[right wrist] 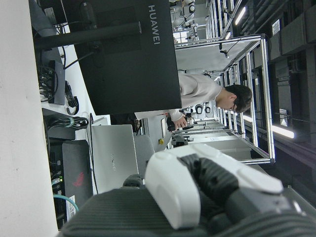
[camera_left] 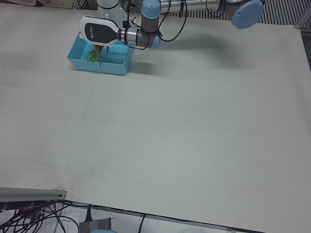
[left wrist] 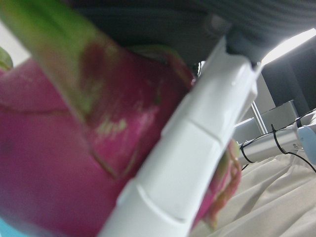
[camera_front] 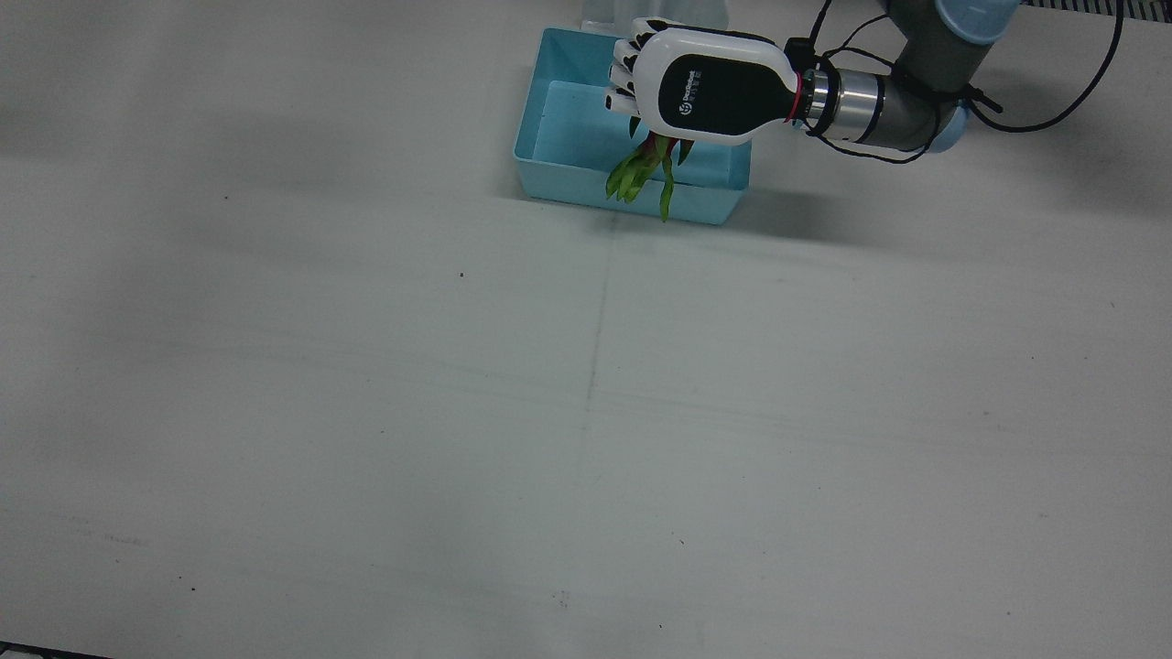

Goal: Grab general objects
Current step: 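Lower the dragon fruit into the tray with the left hand, then open the left hand and withdraw it from the tray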

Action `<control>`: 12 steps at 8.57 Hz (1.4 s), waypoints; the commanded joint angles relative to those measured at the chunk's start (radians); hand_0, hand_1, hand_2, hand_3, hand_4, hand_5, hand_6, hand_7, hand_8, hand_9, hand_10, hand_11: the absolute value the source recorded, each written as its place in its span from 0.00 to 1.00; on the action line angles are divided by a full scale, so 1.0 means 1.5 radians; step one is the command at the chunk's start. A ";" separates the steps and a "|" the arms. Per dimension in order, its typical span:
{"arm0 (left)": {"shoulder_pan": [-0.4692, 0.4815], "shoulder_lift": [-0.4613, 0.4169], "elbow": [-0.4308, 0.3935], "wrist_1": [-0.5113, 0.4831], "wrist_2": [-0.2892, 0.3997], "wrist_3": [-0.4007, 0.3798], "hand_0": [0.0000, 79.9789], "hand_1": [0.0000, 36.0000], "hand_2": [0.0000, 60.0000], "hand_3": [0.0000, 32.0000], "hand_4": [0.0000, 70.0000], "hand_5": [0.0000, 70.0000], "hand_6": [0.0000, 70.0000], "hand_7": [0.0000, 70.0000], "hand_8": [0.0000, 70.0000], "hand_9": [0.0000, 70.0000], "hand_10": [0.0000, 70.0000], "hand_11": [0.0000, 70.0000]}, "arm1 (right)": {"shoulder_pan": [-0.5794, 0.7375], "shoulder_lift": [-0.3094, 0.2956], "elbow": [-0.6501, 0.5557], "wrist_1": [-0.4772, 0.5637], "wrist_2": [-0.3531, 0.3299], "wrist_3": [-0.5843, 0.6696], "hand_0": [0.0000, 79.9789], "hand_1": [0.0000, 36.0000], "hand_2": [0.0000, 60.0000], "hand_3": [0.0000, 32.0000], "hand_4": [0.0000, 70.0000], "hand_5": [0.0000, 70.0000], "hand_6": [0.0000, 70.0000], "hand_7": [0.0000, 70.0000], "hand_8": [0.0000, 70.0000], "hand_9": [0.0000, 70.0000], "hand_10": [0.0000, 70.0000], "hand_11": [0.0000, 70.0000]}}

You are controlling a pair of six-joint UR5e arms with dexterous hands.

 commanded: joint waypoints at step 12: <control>-0.016 0.064 -0.108 0.017 -0.031 -0.058 1.00 1.00 1.00 0.00 0.00 1.00 0.05 0.92 0.00 0.16 0.21 0.39 | 0.000 -0.001 0.000 0.000 0.000 0.000 0.00 0.00 0.00 0.00 0.00 0.00 0.00 0.00 0.00 0.00 0.00 0.00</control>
